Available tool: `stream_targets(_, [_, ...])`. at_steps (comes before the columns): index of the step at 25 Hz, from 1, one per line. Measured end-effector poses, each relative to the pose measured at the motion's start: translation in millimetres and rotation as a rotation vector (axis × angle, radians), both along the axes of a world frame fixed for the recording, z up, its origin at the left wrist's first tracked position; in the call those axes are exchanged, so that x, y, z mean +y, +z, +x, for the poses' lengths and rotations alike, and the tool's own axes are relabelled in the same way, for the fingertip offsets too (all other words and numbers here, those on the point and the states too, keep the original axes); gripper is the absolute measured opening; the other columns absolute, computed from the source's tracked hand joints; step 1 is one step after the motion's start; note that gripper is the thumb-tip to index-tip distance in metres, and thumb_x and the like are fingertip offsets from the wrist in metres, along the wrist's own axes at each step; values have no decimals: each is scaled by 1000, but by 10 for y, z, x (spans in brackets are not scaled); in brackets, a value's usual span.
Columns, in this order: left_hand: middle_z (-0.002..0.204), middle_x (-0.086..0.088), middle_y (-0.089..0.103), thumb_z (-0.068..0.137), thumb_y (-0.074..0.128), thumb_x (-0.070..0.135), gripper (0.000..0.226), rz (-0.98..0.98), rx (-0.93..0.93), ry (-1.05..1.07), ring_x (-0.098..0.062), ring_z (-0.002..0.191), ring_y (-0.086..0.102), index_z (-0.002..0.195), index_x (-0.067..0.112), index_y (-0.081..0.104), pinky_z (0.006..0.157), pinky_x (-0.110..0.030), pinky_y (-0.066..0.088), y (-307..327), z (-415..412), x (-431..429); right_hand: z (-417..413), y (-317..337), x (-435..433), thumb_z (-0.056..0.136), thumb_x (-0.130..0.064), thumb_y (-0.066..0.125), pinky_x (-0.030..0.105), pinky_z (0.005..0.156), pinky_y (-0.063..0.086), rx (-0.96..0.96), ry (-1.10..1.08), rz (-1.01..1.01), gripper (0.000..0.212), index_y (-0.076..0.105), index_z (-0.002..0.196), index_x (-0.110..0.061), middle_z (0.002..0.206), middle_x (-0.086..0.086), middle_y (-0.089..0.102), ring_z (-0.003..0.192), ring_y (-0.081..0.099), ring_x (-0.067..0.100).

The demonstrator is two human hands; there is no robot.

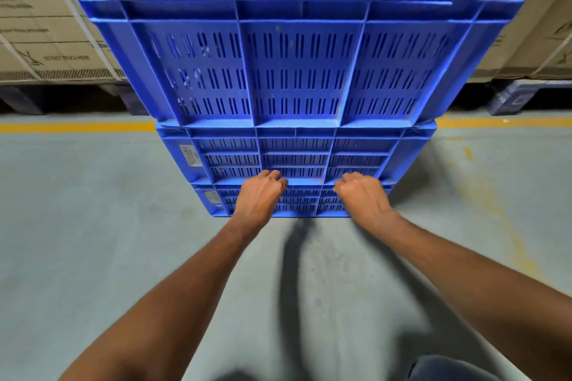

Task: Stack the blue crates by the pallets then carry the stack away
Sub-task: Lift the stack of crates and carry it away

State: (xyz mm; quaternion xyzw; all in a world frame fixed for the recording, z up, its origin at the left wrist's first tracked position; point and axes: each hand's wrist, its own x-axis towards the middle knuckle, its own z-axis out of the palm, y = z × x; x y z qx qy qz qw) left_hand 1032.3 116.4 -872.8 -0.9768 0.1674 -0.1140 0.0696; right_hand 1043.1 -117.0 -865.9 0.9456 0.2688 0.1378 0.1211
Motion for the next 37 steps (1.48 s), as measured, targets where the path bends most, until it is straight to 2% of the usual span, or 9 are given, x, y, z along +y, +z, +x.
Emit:
stream_targets(3, [83,0,57,96,63,34,18,-332,-307,80,-20,68,53,90,17,62,45,-32,37,236,-124,252,-92,282,249,94,-23,64,36,53,49,-236,138,299,23,64,73,-14,69,3,60,63,57,23])
stream_targets(7, [99,-8,58,100,56,33,24,-763,-698,279,-24,92,55,95,9,59,77,-36,47,951,-150,680,-41,1156,1050,94,-8,59,36,74,48,-474,441,530,13,72,93,-6,90,8,67,85,63,29])
stream_targets(11, [121,-11,48,100,51,36,38,-1188,-842,488,-24,110,50,121,5,50,96,-42,44,1668,12,1084,44,1940,1869,94,-10,59,38,92,48,-665,487,599,30,70,122,-10,120,6,69,111,61,26])
stream_targets(14, [138,-6,44,102,49,34,53,-1380,-639,251,-19,124,50,147,10,35,107,-35,43,2042,132,1387,132,2261,2242,97,-19,58,38,102,39,-690,375,589,40,59,137,-13,135,2,61,120,51,22])
stream_targets(17, [139,-4,50,102,52,29,46,-1424,-407,18,-15,126,54,146,18,44,107,-38,46,2269,205,1607,237,2270,2409,98,-18,59,39,99,40,-624,234,613,37,60,135,-18,129,0,63,112,52,23])
stream_targets(22, [117,0,59,94,66,23,30,-1401,-336,208,-6,102,63,122,12,64,89,-22,53,2634,45,1665,207,2483,2449,94,-11,66,38,84,45,-490,145,624,26,71,118,-18,104,2,69,92,55,24])
stream_targets(26, [124,5,64,95,63,18,44,-1619,-40,387,-4,111,63,137,23,53,93,-23,54,2961,-197,1594,-207,3269,2510,90,-9,62,36,83,46,-180,193,630,26,69,115,-13,114,3,65,102,56,26])
stream_targets(32, [122,5,70,95,48,40,41,-1806,371,670,-12,111,66,131,26,63,101,-43,52,3271,-299,1670,-254,4559,2983,90,-7,60,37,95,45,-242,152,696,25,69,113,-7,120,9,64,110,51,29])
stream_targets(37, [109,3,75,90,58,46,35,-1803,450,745,-16,100,69,113,25,74,90,-29,52,3266,119,1968,99,4885,3592,95,-40,56,39,91,42,0,-325,614,47,54,132,-11,116,12,65,110,56,34])
